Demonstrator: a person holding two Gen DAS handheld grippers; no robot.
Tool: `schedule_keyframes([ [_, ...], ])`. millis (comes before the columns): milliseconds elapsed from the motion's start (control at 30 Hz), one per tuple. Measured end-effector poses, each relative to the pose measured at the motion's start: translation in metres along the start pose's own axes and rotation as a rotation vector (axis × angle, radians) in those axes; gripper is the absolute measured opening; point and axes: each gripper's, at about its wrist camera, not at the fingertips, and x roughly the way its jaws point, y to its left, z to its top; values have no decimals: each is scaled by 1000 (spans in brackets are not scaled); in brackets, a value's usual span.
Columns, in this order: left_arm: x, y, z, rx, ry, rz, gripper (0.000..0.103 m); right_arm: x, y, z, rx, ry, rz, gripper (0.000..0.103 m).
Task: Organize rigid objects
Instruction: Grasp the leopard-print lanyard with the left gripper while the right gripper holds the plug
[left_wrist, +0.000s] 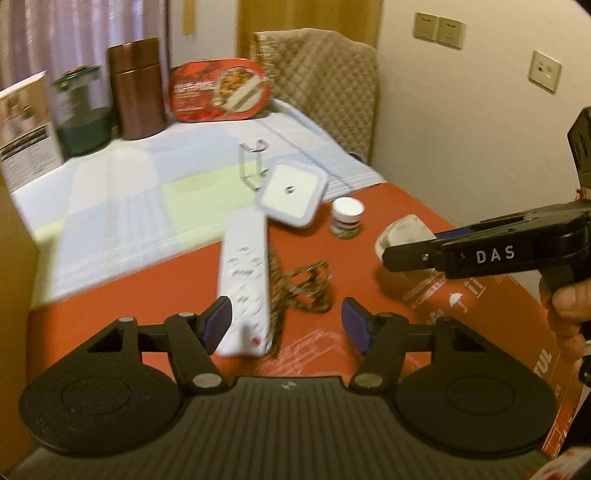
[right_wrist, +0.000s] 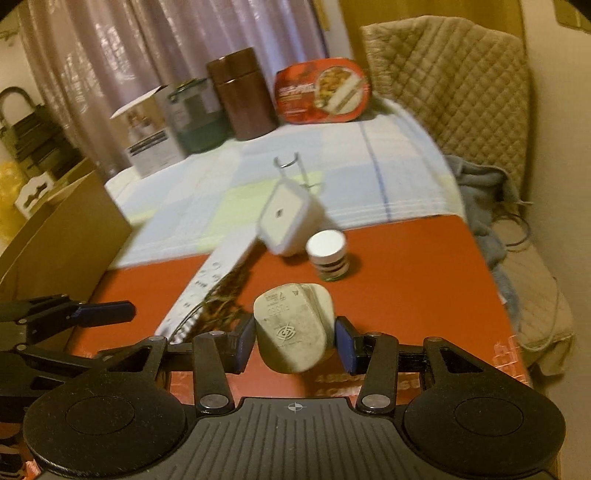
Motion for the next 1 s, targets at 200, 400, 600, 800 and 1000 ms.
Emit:
schedule_keyframes([
  [200, 28, -5, 8, 16, 7, 0, 59, -1, -11, 3, 27, -4, -43, 43],
  [400, 44, -10, 7, 42, 9, 17, 36, 0, -14, 3, 39, -1, -47, 43],
  [600, 39, -16, 1, 3, 22, 29, 34, 2, -14, 4, 50, -2, -50, 43],
  [800, 32, -19, -10, -30, 28, 34, 41, 3, -11, 3, 40, 6, -44, 43],
  [1000, 40, -21, -10, -20, 23, 55, 39, 4, -10, 3, 43, 9, -44, 43],
])
